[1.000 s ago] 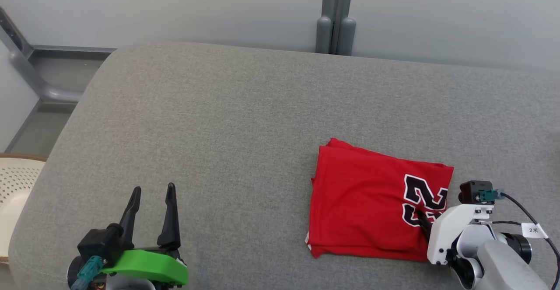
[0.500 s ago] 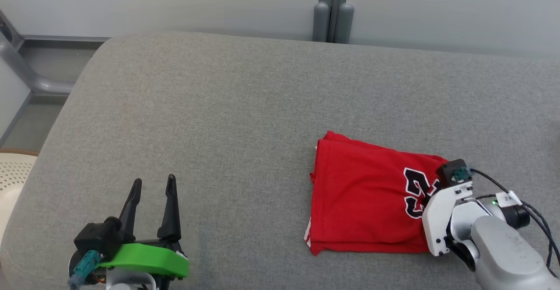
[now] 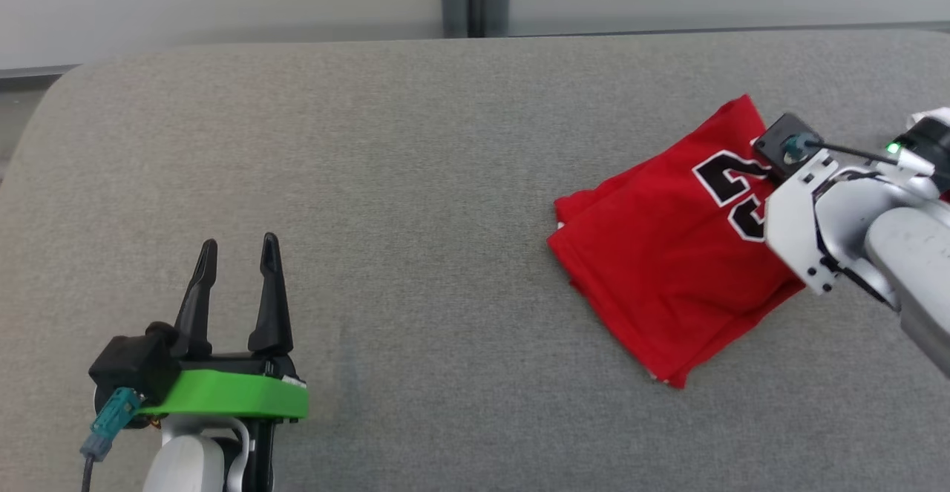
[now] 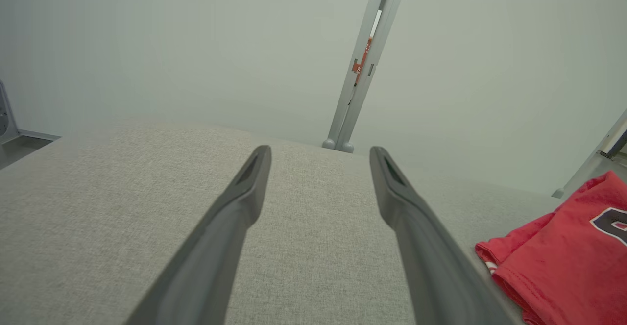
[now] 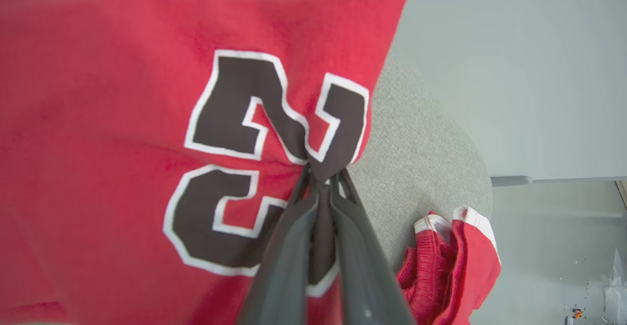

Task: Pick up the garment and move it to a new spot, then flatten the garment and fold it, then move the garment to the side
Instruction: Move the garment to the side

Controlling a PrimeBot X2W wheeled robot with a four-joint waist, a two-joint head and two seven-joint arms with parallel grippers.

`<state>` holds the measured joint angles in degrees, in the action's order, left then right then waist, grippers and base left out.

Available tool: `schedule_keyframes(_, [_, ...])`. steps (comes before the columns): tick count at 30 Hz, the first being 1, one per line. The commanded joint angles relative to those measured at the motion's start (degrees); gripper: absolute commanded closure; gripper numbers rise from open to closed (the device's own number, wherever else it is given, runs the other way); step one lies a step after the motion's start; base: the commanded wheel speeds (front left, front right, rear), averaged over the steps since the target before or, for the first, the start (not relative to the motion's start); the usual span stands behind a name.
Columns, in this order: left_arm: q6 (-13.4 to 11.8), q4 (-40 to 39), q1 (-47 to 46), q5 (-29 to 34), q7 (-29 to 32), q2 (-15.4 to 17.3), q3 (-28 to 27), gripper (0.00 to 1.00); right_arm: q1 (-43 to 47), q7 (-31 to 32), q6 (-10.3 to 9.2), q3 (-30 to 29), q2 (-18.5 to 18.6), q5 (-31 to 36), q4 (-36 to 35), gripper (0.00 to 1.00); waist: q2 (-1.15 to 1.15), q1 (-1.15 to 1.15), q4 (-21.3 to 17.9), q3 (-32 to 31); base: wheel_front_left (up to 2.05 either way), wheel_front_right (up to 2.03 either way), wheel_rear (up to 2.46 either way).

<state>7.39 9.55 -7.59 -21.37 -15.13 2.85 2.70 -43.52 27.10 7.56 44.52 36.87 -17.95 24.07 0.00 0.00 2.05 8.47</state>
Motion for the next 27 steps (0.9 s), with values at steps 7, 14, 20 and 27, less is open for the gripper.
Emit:
schedule_keyframes(7, [0.2,-3.3,-3.6,2.0,0.0,0.1,1.2,0.0,-7.6,-1.3,-0.15,-4.3,3.2,-3.2,1.1,1.0,0.0,0.0,-10.9,6.6,0.0,0.0,0.0])
schedule_keyframes(14, [0.2,-4.5,-5.4,4.5,0.0,0.2,3.4,0.0,-11.2,-3.7,-0.15,-11.1,2.0,-2.3,6.3,1.0,0.0,0.0,-14.5,10.2,0.0,0.0,0.0])
schedule_keyframes(20, [0.2,-4.7,-6.6,6.2,0.0,1.3,4.8,0.0,-11.4,-7.1,-0.15,-19.4,1.1,0.1,10.8,1.0,0.0,0.0,-14.7,13.6,0.0,0.0,0.0])
schedule_keyframes(27, [0.2,-5.8,-8.1,6.8,0.0,3.7,6.7,0.0,-11.1,-11.4,-0.16,-33.1,2.3,5.0,16.6,1.0,0.0,0.0,-12.3,17.6,0.0,0.0,0.0])
